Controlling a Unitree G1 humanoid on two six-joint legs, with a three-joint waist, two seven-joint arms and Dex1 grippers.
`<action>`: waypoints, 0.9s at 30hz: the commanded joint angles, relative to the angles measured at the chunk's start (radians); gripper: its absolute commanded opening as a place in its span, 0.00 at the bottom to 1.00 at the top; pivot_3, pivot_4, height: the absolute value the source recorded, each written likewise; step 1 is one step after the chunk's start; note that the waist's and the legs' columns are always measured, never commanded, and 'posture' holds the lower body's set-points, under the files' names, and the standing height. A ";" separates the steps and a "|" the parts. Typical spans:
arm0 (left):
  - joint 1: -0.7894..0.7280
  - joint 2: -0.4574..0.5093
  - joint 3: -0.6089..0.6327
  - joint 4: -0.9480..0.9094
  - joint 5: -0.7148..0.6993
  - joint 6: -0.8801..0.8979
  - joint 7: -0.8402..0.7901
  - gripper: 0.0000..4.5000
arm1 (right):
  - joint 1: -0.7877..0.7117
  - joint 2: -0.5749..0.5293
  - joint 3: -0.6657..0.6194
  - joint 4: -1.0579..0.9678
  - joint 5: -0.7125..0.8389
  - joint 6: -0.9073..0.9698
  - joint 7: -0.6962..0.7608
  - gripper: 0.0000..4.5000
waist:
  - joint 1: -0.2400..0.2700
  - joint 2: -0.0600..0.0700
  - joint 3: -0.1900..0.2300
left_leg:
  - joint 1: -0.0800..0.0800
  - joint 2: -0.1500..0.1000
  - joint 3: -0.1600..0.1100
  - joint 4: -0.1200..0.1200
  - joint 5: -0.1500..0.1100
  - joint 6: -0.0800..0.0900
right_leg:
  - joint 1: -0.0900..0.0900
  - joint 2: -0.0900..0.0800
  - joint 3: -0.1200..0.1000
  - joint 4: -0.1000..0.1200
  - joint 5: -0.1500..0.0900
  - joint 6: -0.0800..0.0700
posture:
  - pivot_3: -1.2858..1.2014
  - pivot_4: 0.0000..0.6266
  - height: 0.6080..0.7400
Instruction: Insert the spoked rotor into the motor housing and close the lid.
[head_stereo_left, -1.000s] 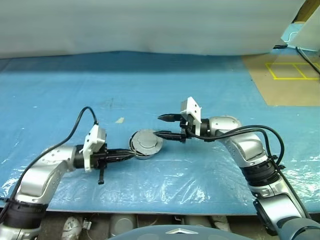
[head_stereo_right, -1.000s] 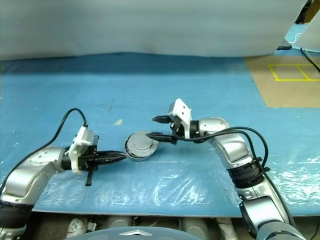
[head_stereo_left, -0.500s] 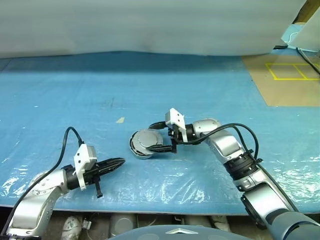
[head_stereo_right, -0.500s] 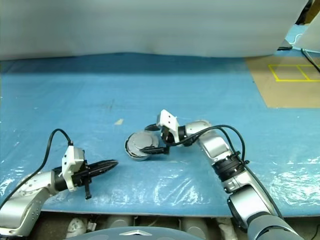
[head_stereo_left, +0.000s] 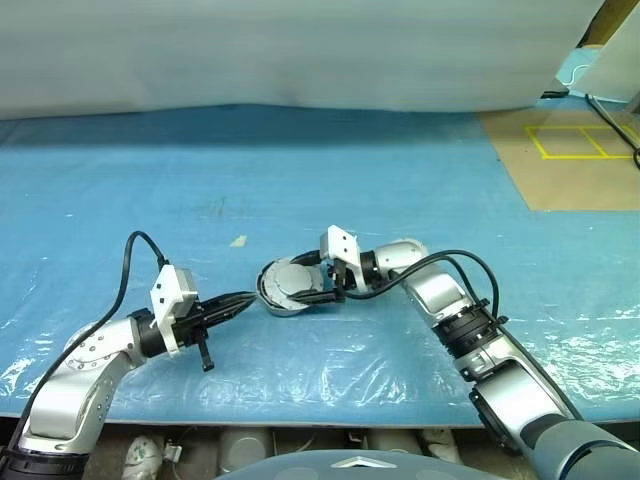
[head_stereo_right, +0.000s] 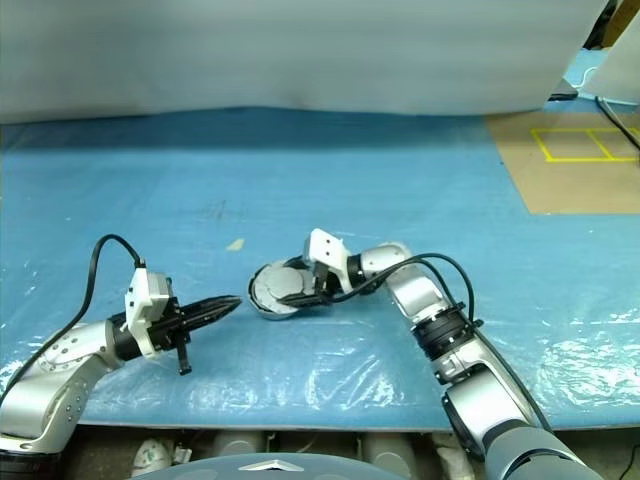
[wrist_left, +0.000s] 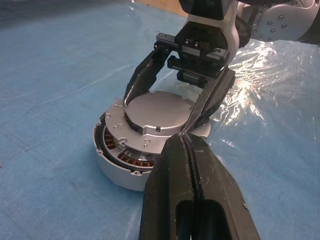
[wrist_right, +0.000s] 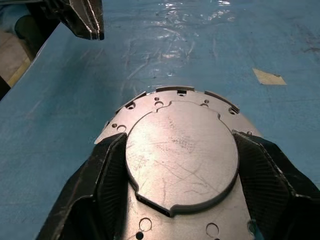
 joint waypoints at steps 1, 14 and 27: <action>0.019 0.027 0.033 0.008 -0.013 -0.019 -0.029 0.00 | 0.002 0.009 -0.001 -0.003 -0.015 0.013 -0.015 0.66 | 0.000 0.000 0.000 | 0.001 0.000 0.000 0.000 0.000 0.000 | 0.000 0.000 0.000 0.000 0.000 0.000 | 0.52 0.24 1.00; 0.073 0.026 0.061 0.092 0.005 -0.114 -0.058 0.00 | -0.071 0.067 0.014 -0.050 -0.028 0.133 -0.032 0.66 | -0.013 0.000 0.000 | 0.002 0.000 0.000 0.000 0.000 0.000 | 0.001 0.000 0.001 0.001 0.000 0.000 | 0.52 0.24 1.00; 0.051 0.026 0.043 0.105 0.020 -0.121 -0.053 0.00 | -0.107 0.111 0.051 0.046 -0.115 0.097 -0.090 0.66 | -0.019 0.000 0.000 | 0.002 0.000 0.000 0.000 0.000 0.000 | 0.000 0.000 0.001 0.001 0.000 0.000 | 0.52 0.24 1.00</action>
